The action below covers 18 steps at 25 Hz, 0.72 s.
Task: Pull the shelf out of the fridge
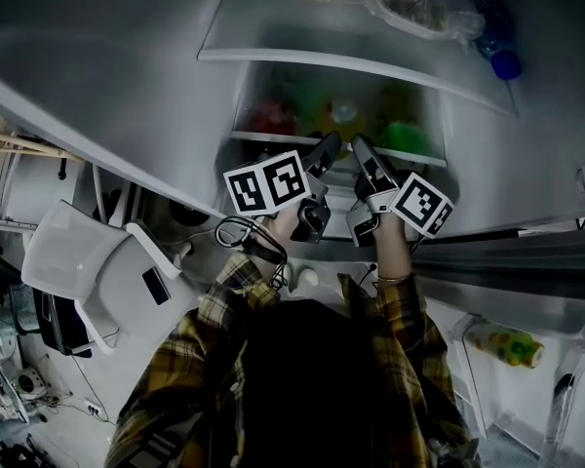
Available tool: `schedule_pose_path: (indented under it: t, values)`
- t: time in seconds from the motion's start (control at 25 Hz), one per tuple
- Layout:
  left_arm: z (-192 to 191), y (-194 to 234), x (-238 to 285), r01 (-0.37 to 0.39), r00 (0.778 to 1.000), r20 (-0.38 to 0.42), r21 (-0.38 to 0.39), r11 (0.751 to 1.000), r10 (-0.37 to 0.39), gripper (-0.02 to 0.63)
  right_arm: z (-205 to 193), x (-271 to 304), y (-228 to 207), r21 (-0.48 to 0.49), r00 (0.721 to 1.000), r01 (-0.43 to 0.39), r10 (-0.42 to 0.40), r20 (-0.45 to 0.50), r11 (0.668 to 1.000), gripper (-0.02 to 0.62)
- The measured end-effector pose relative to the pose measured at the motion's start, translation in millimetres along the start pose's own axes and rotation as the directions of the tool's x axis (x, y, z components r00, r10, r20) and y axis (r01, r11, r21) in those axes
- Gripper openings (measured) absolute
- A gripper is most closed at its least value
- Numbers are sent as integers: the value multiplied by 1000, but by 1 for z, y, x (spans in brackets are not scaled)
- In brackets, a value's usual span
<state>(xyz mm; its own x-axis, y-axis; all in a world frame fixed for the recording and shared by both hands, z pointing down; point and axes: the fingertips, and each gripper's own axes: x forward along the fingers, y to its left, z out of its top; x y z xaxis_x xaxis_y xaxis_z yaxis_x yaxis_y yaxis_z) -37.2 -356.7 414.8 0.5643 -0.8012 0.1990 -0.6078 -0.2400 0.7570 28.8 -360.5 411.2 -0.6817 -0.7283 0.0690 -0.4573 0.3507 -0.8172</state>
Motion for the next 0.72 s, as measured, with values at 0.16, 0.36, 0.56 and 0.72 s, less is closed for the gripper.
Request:
schedule_pose_path:
  t: [0.16, 0.36, 0.56, 0.72]
  values:
    - [3, 3, 3, -3, 1000, 5, -10, 1000, 3, 170, 5, 8, -1, 30, 1000, -5, 5, 12, 1000, 147]
    - [10, 8, 6, -7, 1000, 26, -35, 999, 8, 161, 7, 15, -3, 56, 1000, -3, 2, 17, 998, 146]
    - [14, 11, 5, -1, 999, 49, -75, 997, 5, 126, 11, 16, -4, 88, 999, -19, 16, 31, 996, 144]
    - [15, 11, 5, 16, 999, 52, -107, 994, -11, 107, 10, 16, -8, 122, 999, -16, 11, 43, 992, 89]
